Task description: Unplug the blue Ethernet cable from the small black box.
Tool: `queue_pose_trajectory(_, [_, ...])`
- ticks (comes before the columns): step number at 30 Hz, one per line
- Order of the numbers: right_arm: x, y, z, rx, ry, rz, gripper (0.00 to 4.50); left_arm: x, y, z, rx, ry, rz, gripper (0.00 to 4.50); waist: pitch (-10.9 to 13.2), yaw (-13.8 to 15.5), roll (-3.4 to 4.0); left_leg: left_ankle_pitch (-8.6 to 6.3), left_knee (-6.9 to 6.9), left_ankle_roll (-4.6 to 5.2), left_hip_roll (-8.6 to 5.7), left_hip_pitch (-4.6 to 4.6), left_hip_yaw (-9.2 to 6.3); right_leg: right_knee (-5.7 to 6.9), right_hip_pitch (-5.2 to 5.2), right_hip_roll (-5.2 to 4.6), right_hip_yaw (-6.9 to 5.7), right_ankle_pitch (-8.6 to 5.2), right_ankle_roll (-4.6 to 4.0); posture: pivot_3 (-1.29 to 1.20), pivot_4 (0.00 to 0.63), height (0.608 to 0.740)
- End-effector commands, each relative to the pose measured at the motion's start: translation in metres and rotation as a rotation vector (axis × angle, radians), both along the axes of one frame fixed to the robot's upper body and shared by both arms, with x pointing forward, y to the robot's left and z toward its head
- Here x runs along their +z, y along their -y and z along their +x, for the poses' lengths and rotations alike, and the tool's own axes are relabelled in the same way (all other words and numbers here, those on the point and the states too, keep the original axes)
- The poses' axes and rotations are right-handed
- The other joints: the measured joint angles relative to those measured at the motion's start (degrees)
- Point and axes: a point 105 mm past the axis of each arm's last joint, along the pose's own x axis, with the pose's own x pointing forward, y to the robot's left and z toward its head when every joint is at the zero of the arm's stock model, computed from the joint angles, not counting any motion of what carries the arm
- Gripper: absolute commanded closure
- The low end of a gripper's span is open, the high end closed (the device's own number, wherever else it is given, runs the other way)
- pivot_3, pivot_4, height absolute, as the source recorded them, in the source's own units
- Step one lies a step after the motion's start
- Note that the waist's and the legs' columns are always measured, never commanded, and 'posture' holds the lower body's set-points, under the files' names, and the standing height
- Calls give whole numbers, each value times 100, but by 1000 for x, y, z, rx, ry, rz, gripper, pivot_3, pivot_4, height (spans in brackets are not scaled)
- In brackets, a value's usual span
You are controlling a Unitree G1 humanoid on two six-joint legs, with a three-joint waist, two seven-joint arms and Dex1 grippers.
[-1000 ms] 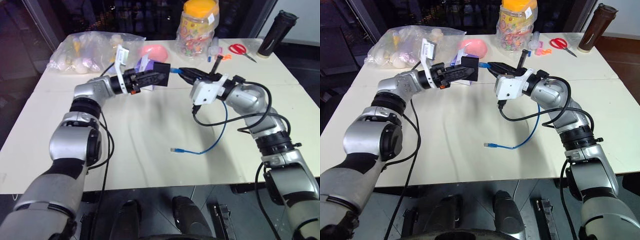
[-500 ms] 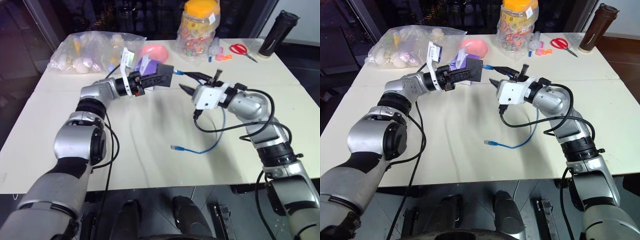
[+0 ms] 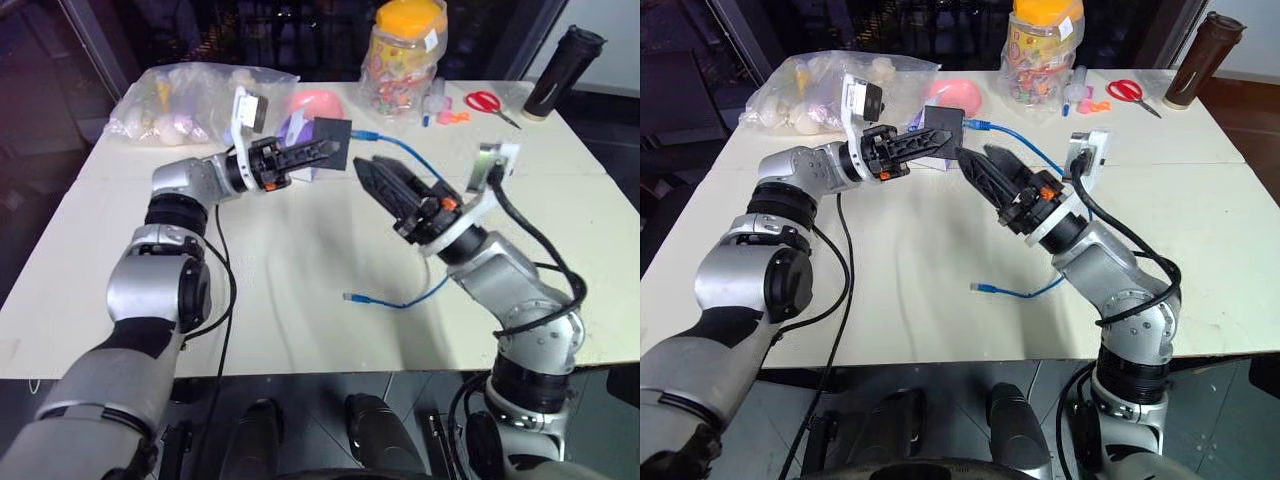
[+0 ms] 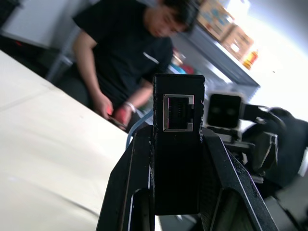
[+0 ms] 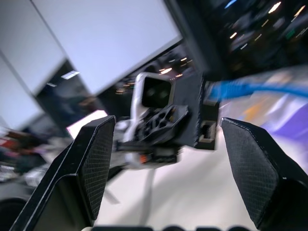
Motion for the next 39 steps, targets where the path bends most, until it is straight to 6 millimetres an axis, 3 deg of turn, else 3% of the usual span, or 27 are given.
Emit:
queue_pose_trajectory(1, [4,-1,1,-4,-12,48,887,13,-2,-8,-46,19,-45,3980,0,15,0,0,-1,0,0,0,0,0,-1,0,0,0,0,0,150,739])
queue_pose_trajectory(16, [0,-2,18,-65,-25,76,887,5,0,-21,-82,-3,-18,3980,0,36,0,0,-3,0,0,-6,1,-2,-8,2,0,0,1,0,150,739])
queue_pose_trajectory(19, [1,-2,18,-71,-22,77,1735,4,1,-21,-88,-2,-15,3980,0,36,0,0,-4,0,0,-5,1,-2,-8,2,-1,0,1,0,150,739])
queue_pose_trajectory(23, [3,-6,17,-63,-11,84,3810,3,1,-22,-91,-2,-12,3980,0,25,0,0,-4,0,1,-4,2,-2,-9,3,0,0,1,0,150,739])
queue_pose_trajectory(25, [4,-8,16,-57,-9,87,4468,3,1,-22,-87,-5,-14,3980,0,32,0,0,-4,0,1,-5,1,-2,-9,2,0,0,1,0,150,739])
queue_pose_trajectory(36, [-4,-15,15,-36,-28,52,4468,3,-3,-13,-17,10,-15,3980,0,36,0,0,-4,0,1,-8,2,-4,-10,2,0,0,1,0,150,739])
queue_pose_trajectory(39, [-4,17,23,-147,-42,78,4468,8,-15,-6,44,24,-22,3980,0,37,0,0,-4,0,1,-8,2,-4,-10,2,0,0,1,0,150,739])
